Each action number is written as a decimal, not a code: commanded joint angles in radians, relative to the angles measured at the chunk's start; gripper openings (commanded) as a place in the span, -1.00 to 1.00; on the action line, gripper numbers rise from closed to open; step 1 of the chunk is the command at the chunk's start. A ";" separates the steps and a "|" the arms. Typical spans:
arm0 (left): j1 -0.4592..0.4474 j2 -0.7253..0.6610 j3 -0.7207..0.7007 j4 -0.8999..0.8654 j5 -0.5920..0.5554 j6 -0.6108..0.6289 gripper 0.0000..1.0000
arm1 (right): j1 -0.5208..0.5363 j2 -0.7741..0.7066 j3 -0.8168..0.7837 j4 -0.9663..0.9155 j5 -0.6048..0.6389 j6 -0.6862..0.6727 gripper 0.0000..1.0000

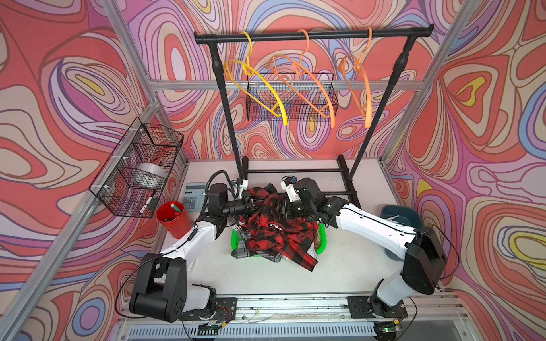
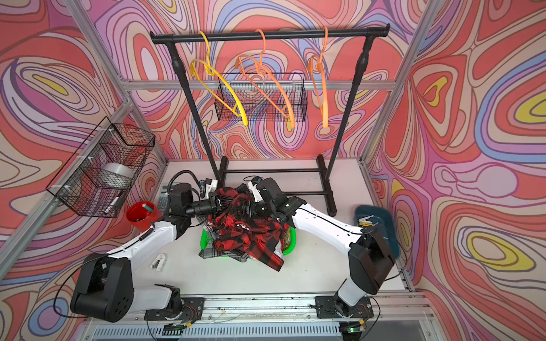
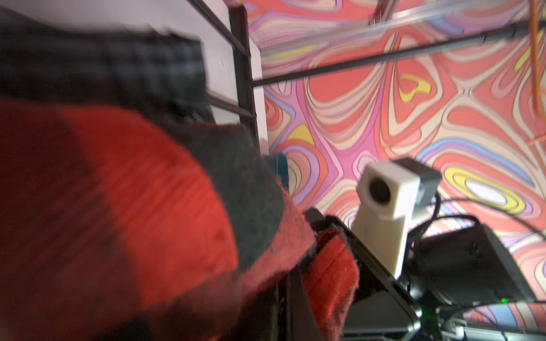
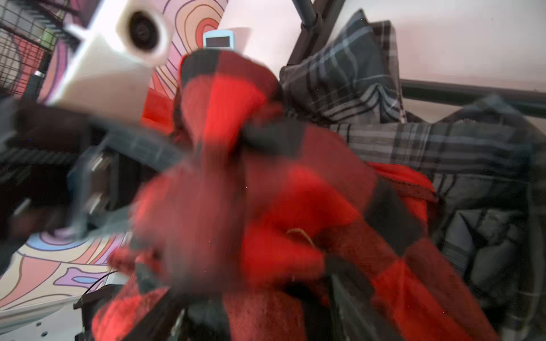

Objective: Remove the clothespins securing long-sleeve shirts to the hanger
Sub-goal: Adjust the long-sleeve shirt at the bin.

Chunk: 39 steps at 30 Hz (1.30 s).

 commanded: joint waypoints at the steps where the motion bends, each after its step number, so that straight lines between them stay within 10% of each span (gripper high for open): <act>1: -0.104 -0.064 0.081 -0.363 -0.072 0.244 -1.00 | 0.004 0.030 -0.025 -0.052 0.064 0.042 0.43; 16: -0.171 0.123 0.004 -0.611 -0.318 0.498 -1.00 | -0.038 0.138 -0.233 0.061 0.195 0.221 0.50; 25: -0.173 0.216 -0.027 -0.633 -0.412 0.533 -1.00 | -0.047 -0.030 -0.085 -0.104 0.329 0.077 0.59; 33: -0.173 0.078 0.009 -0.690 -0.494 0.521 0.15 | -0.048 -0.025 0.038 -0.153 0.275 -0.011 0.60; 39: -0.173 0.003 0.033 -0.686 -0.518 0.502 0.38 | -0.005 0.062 0.070 -0.138 0.243 0.001 0.55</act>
